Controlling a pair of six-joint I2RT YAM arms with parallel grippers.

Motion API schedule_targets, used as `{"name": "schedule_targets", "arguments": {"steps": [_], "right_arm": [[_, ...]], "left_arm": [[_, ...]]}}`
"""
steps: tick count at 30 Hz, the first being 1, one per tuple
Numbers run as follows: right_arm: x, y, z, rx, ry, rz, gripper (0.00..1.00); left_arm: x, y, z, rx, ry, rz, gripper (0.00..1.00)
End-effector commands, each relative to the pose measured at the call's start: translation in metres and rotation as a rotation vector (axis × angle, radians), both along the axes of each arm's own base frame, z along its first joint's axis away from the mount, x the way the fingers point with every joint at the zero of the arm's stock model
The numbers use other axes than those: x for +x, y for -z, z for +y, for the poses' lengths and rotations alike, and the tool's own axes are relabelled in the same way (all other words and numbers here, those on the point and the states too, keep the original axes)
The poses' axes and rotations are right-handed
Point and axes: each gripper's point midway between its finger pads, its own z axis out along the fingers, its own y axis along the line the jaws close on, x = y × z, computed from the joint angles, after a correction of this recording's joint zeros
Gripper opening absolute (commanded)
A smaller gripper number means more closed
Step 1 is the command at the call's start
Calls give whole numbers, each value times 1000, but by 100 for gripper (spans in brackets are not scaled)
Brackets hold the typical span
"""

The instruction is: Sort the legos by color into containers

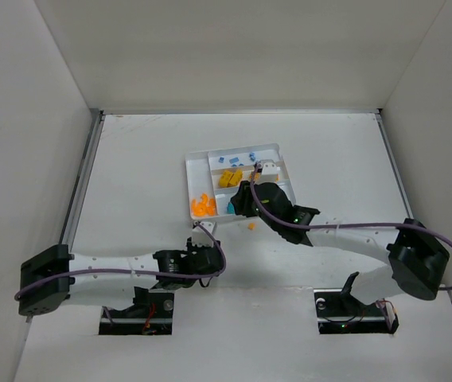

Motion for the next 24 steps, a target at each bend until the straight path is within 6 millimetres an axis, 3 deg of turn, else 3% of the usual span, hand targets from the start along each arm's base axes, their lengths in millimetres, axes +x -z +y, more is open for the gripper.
{"name": "schedule_targets", "arguments": {"steps": [1,5,14,19,24], "right_arm": [[-2,-20,-11,42,19,-56,51],[-3,-30,-25,44,31,-75,52],[-4,-53,-31,14,15,-130,53],[-7,-54,-37,31,23,-137,53],[-4,-58,-56,63,65,-148,54]], "left_arm": [[24,-16,1,-179,-358,-30,41],[28,-13,-1,-110,-358,-70,42],[26,4,-8,-45,-356,-69,39],[25,8,-8,-8,-347,-70,31],[21,15,-7,27,-332,-66,20]]}}
